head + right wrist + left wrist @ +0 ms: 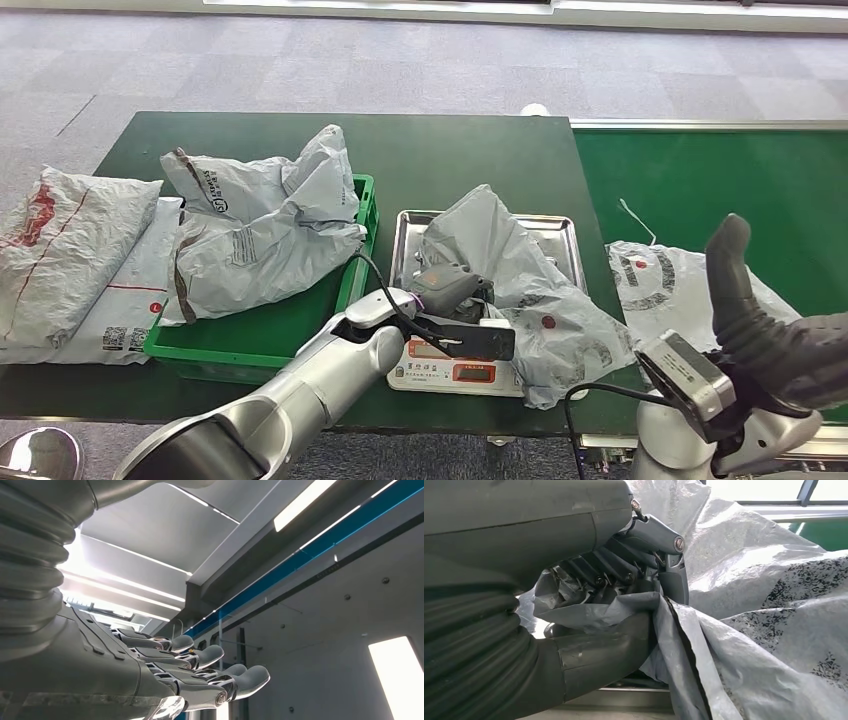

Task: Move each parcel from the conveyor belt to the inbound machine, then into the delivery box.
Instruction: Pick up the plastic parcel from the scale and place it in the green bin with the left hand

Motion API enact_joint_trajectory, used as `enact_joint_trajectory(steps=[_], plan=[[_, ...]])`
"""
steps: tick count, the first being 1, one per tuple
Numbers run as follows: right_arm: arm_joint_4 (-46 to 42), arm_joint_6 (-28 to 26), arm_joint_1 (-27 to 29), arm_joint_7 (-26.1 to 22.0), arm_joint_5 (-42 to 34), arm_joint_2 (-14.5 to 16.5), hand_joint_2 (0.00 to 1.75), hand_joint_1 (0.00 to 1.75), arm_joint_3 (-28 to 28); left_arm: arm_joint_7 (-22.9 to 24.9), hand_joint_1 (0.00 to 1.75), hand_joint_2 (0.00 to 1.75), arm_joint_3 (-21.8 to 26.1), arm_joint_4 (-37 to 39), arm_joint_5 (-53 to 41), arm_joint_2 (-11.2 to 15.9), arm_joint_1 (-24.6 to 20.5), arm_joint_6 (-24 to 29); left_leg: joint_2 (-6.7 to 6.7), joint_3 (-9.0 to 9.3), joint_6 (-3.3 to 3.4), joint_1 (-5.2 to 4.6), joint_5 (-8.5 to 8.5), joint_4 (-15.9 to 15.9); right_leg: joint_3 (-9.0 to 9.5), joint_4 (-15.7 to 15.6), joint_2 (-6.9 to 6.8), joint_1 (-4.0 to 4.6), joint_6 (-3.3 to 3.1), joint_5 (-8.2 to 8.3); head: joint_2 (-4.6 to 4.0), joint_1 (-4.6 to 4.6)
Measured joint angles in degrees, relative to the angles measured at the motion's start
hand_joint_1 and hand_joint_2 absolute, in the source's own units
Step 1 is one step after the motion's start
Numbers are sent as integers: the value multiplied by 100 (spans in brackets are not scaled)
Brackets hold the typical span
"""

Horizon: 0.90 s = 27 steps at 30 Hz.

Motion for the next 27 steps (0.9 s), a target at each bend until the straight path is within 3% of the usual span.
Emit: enact_joint_trajectory(steps=[4,11,19,27], plan=[[-1,0,1,-35,-27,0,175,0,-7,58,175,175,0,-3,-23,1,9,311,0,0,0,0,0,0,-1,0,0,0,0,0,0,0],[-85,-2,19,39,13,0,175,0,-52,549,175,175,2,-179,-130,70,-274,1945,0,0,-1,0,1,0,-1,1,1,0,0,1,0,0],[-146,-2,41,16,-14,0,175,0,-158,1129,175,175,91,-691,-294,505,-882,2846,0,2,-4,2,4,0,0,4,2,1,-1,1,0,0],[-172,-2,59,80,51,0,175,0,-251,2113,175,175,277,-1297,-1155,940,-941,3553,1,1,-4,2,4,0,-2,5,3,1,-1,1,0,0]])
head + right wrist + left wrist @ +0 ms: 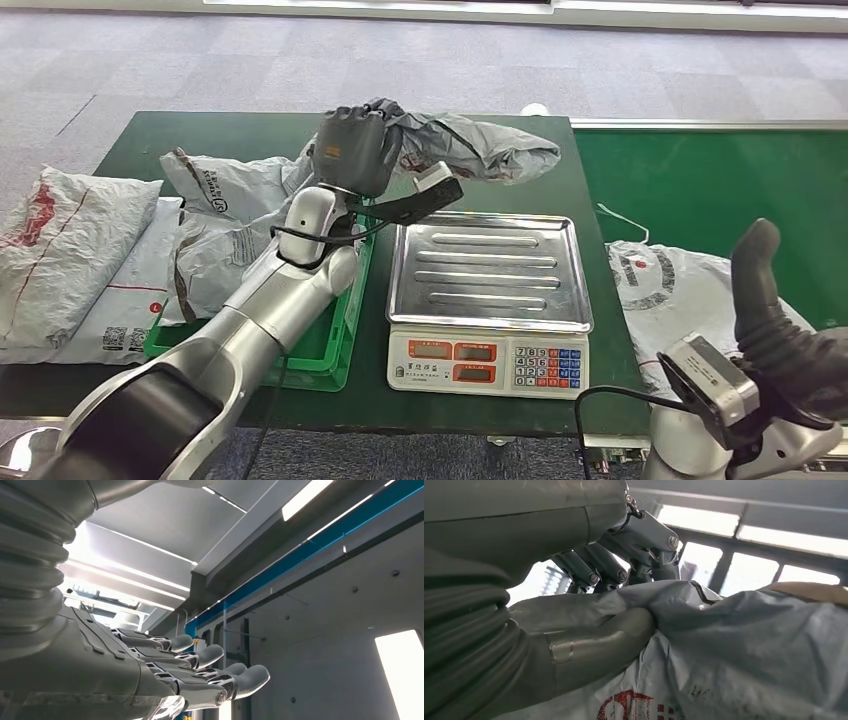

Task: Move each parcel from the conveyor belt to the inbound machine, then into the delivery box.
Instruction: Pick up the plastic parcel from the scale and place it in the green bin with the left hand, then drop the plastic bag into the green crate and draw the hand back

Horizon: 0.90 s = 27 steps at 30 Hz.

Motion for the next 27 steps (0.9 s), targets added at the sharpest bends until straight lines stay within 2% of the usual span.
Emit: enact_joint_trajectory(steps=[6,9,14,16,20,27], plan=[[-58,0,8,168,153,0,175,0,-6,881,175,175,308,-585,-885,386,143,614,4,0,0,1,0,0,-2,0,2,1,0,0,0,-1],[-79,0,11,184,183,0,175,0,-8,1060,175,175,522,-904,-1053,531,292,906,4,0,0,2,0,0,-3,0,3,1,0,0,0,-2],[-84,0,12,250,257,0,175,0,-9,1241,175,175,877,-1497,-1479,694,638,924,6,0,0,1,-1,0,-3,0,5,0,0,-1,0,-2],[-90,0,13,317,321,0,175,0,-10,1367,175,175,1113,-1768,-1895,717,818,639,5,0,0,1,-1,0,-3,0,4,0,0,-1,0,-2],[-134,0,17,489,503,0,175,0,-11,1728,175,175,1433,-2129,-2363,714,1128,-604,7,0,0,1,-1,0,-6,-1,5,0,-1,-1,0,-1],[-152,0,20,599,617,2,175,0,-15,1836,175,175,1500,-2850,-2375,631,1658,-1926,8,0,1,0,-3,0,-7,0,9,0,-1,-1,0,0]])
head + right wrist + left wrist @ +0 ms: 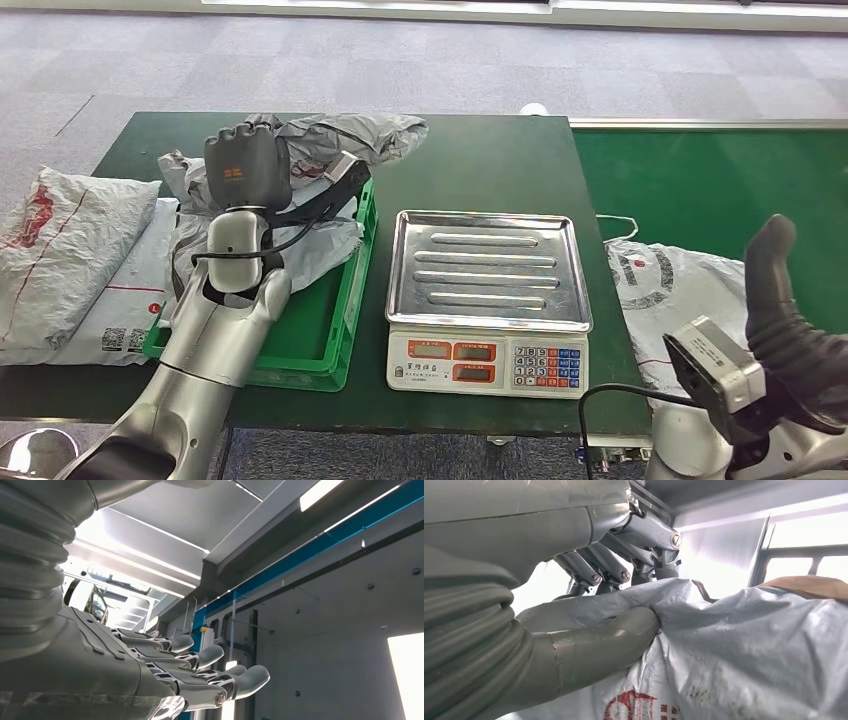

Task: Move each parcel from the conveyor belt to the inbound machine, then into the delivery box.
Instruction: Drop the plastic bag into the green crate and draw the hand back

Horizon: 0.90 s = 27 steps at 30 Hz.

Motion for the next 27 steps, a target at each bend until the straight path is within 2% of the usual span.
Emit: enact_joint_trajectory(steps=[4,15,27], plan=[[-20,0,2,37,33,0,175,0,0,-24,175,175,0,-343,-1,-19,245,-326,0,-1,0,0,-1,0,-1,0,-1,1,0,-1,0,0],[-34,0,3,65,43,0,175,0,0,-2,175,175,0,-629,-2,-38,396,-425,0,-1,0,0,-1,0,0,0,-1,0,-2,-1,0,0],[-38,0,5,71,30,0,175,0,0,-22,175,175,60,-733,-2,-52,753,-1348,0,-1,-3,0,-4,0,-2,0,-1,1,-3,-2,0,0]])
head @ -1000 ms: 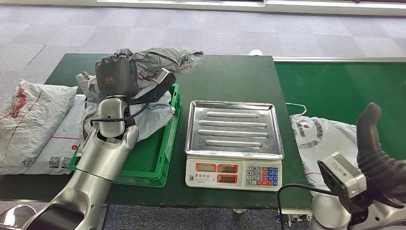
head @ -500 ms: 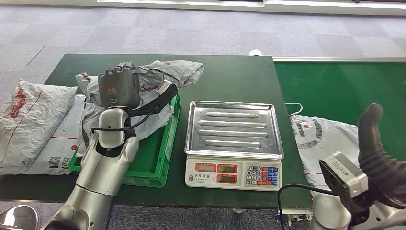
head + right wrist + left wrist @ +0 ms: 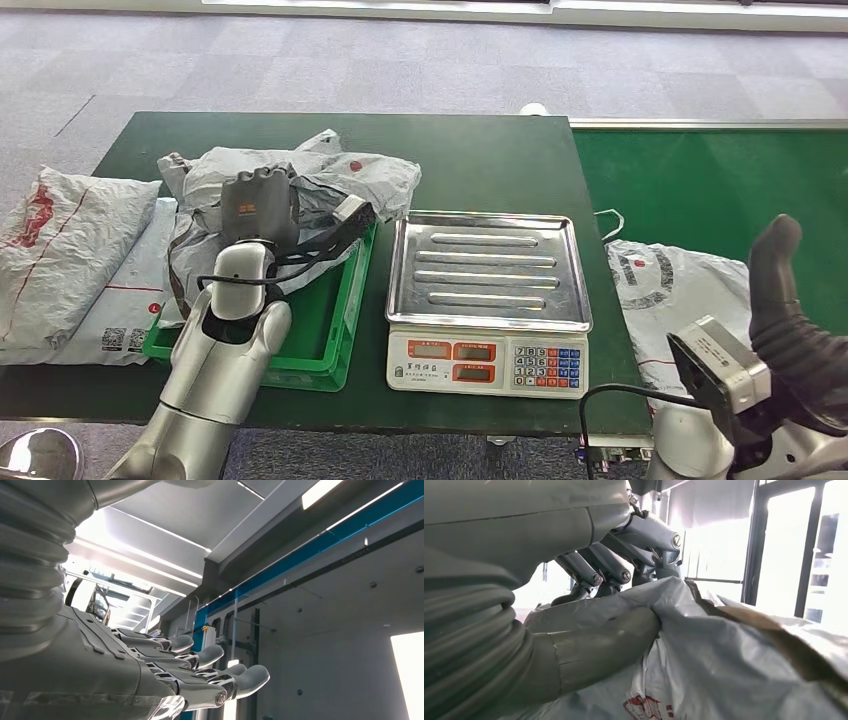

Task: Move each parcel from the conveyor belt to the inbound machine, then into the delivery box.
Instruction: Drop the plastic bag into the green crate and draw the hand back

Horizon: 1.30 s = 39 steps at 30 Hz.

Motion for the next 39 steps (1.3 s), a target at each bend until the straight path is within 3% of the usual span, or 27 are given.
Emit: enact_joint_trajectory(steps=[7,12,31,34,35,38,39], plan=[[0,0,1,-24,-41,0,175,0,-1,-48,175,175,48,-44,1,-7,66,-77,0,0,0,0,0,0,1,0,0,0,0,0,0,0],[2,0,4,-154,-197,0,175,0,-2,-376,175,175,139,-37,49,-19,193,-303,0,0,-1,0,-1,0,0,0,0,0,0,-1,0,0],[49,0,4,-213,-349,0,175,0,-1,-921,175,175,528,1075,282,-160,282,-242,0,0,-1,0,-2,0,0,0,-1,0,-1,-2,0,0],[62,0,3,-213,-353,0,175,0,0,-968,46,175,576,1224,320,-164,282,-195,-1,0,-1,0,-2,0,1,0,-1,0,-1,-2,0,0],[63,0,3,-208,-350,0,175,0,-1,-974,2,131,597,1277,323,-167,282,-155,-1,0,-1,0,-2,0,0,0,-1,0,-1,-2,0,0],[63,0,6,-175,-301,0,175,0,-1,-941,0,0,641,1366,324,-190,283,93,0,0,-1,0,-1,0,0,0,-1,0,-1,-2,0,0],[63,0,9,-160,-280,0,175,0,-1,-994,0,0,658,1368,387,-206,284,205,0,0,-1,0,-1,0,0,0,-1,0,-1,-2,0,0]])
